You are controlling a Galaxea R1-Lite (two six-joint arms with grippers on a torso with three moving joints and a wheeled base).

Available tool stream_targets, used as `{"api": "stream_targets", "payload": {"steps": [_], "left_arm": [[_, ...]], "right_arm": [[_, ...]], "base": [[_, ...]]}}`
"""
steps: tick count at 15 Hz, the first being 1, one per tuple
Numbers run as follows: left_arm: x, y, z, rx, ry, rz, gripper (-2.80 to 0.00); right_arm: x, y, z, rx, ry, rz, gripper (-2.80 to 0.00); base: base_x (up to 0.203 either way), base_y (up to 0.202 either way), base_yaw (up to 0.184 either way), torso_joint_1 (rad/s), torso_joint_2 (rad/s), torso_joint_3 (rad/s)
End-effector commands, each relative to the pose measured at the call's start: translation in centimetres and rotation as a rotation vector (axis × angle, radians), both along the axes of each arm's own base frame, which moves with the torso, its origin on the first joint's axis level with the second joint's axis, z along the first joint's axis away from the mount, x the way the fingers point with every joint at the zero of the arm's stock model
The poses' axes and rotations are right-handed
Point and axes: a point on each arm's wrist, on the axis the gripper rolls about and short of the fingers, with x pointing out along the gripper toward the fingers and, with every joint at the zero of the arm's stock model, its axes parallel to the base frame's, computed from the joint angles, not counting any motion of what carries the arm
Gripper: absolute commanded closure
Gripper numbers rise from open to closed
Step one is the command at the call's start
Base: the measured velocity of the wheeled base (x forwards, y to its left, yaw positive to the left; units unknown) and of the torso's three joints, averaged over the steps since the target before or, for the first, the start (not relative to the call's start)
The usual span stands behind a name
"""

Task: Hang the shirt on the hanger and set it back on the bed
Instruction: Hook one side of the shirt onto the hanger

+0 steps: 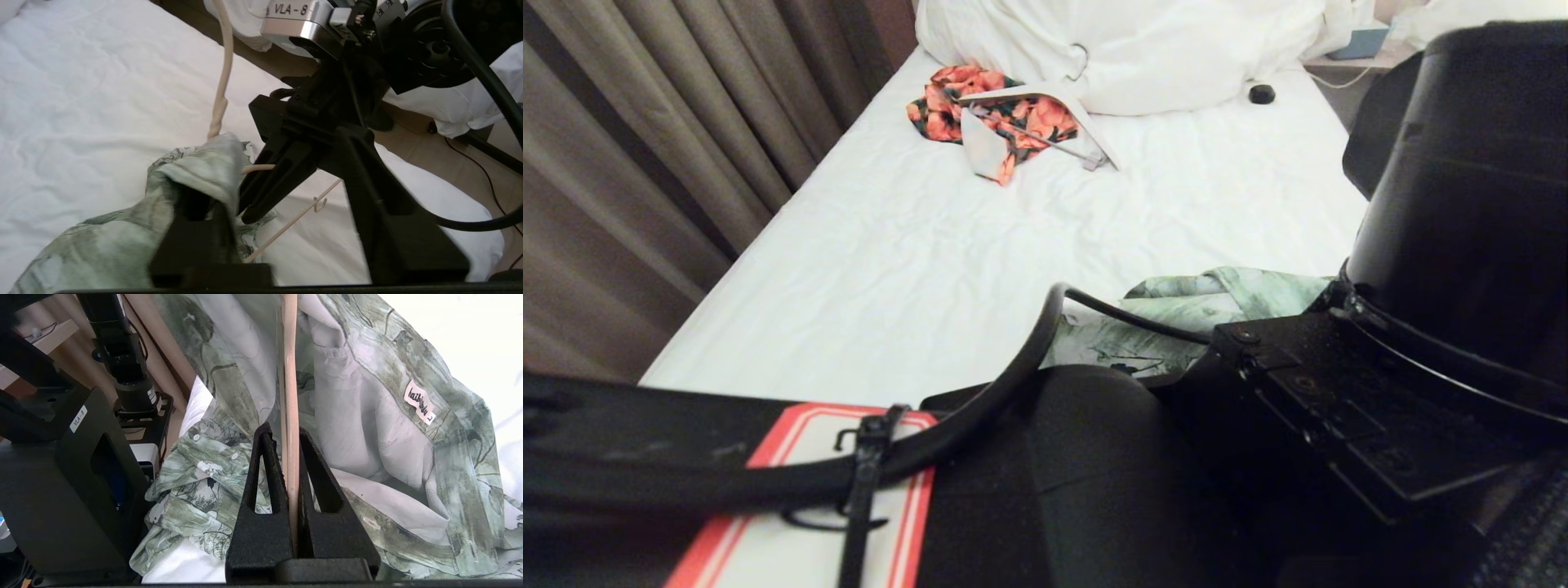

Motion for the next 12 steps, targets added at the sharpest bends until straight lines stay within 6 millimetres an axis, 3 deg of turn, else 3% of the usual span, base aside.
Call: {"api": "stream_targets", "payload": {"steps": [1,7,10,12], "left_arm": [[-0.6,0.0,-0.2,0.01,0.0,-0.007,-2.8],[-4.1,1.9,-5.1,0.201,0.029,-0.046,-2.8],[-5.0,2.0,-5.9,0.228,0.029,-0.043,-2.8],[-4.9,1.8,-5.0,0.198,0.018,-0.014,-2.8]], "right_arm": [[0.1,-0.1,-0.1,0.004,-0.001,0.005,0.0],[0.0,-0.7,0.9,0.001,-0.032,-0.021,0.0],[-0.1,-0.8,0.8,0.001,-0.031,-0.026,0.0],[-0.6,-0.8,0.9,0.001,-0.034,-0.025,0.0]], "base": [[0.0,0.0,0.0,0.0,0.0,0.0],[0.0,0.0,0.0,0.0,0.0,0.0],[0.0,0.0,0.0,0.0,0.0,0.0],[0.0,0.0,0.0,0.0,0.0,0.0]]}}
